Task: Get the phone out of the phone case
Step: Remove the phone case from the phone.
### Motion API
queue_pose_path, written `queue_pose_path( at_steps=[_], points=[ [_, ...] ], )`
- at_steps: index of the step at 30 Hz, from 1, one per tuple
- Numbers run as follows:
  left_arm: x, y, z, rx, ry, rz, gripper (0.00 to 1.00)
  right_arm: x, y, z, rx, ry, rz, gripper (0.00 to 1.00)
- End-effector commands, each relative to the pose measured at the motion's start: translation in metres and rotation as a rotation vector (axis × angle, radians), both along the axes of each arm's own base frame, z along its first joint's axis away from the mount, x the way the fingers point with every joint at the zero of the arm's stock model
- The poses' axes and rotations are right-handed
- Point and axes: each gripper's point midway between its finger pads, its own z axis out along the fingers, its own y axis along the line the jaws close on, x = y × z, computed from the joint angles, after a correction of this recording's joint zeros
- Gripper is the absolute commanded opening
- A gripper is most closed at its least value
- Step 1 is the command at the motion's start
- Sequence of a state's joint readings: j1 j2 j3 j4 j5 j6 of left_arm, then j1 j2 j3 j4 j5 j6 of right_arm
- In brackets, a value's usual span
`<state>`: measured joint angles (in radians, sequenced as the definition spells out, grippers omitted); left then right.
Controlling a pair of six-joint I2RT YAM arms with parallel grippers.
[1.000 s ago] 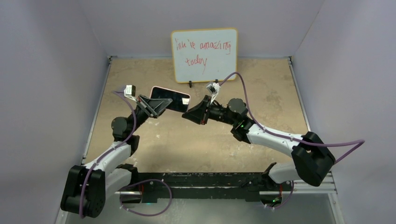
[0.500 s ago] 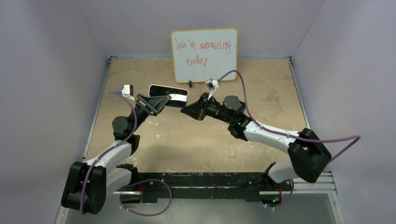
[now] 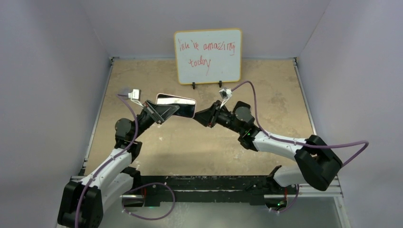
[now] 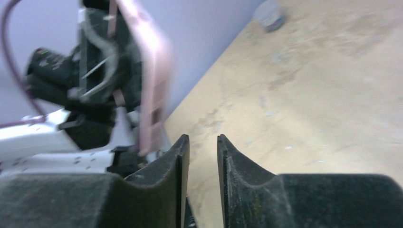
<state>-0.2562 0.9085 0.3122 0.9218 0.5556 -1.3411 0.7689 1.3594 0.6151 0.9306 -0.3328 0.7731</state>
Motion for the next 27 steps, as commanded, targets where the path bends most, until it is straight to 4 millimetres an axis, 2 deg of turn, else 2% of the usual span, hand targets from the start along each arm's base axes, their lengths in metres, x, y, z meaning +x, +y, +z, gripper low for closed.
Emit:
queue_pose_path(
  at_steps=[1,5,14,19,27],
  points=[
    [-0.034,-0.012,0.036,-0.009,-0.142,-0.126,0.0,0.043,-0.037,0.007,0.052,-0.044,-0.265,0.35],
    [-0.03,-0.009,0.041,-0.03,-0.153,-0.09,0.0,0.04,-0.046,0.019,0.093,-0.076,-0.287,0.46],
    [-0.031,-0.006,0.039,-0.08,-0.141,-0.09,0.0,0.033,-0.065,0.08,0.228,-0.186,-0.328,0.62],
    [-0.034,-0.006,0.043,-0.118,-0.14,-0.111,0.0,0.031,-0.058,0.105,0.308,-0.215,-0.285,0.64],
    [-0.039,-0.003,0.047,-0.141,-0.157,-0.11,0.0,0.023,-0.039,0.12,0.386,-0.204,-0.2,0.64]
  ],
)
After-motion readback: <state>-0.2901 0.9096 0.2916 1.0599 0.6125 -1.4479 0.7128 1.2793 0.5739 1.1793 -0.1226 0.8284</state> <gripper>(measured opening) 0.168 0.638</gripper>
